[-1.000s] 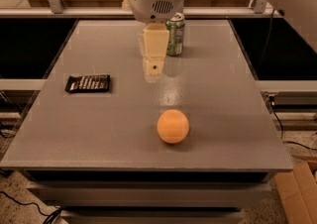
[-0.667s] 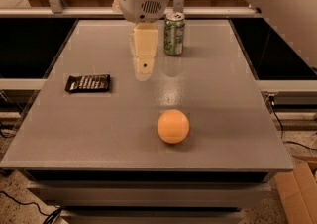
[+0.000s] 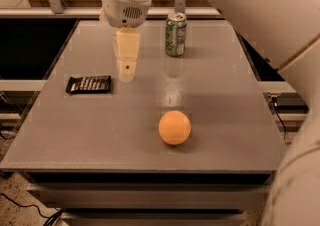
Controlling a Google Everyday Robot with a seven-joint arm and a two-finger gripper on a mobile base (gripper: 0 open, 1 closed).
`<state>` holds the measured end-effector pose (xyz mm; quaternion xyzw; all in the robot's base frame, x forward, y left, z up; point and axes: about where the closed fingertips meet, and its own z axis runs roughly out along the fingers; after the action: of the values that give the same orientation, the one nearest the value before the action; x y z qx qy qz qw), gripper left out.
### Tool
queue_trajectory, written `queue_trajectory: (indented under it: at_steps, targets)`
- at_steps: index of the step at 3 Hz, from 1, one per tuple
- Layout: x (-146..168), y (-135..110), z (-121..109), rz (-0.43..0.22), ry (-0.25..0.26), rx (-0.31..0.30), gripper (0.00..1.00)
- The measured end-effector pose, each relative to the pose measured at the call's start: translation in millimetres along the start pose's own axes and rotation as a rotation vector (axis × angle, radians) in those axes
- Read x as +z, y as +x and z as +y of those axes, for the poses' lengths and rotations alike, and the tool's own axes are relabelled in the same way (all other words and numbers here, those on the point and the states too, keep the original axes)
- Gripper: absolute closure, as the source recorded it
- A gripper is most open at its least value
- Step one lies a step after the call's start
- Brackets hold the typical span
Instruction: Pick rxbar chocolate
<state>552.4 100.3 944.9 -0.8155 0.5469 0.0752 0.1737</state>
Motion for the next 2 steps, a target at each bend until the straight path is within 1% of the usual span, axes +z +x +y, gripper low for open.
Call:
queue_trajectory:
  at_steps: [1, 2]
  targets:
    - [21, -8, -8, -0.050, -0.033, 0.018, 0.00]
    - [39, -19, -9, -0.116, -0.064, 0.016, 0.00]
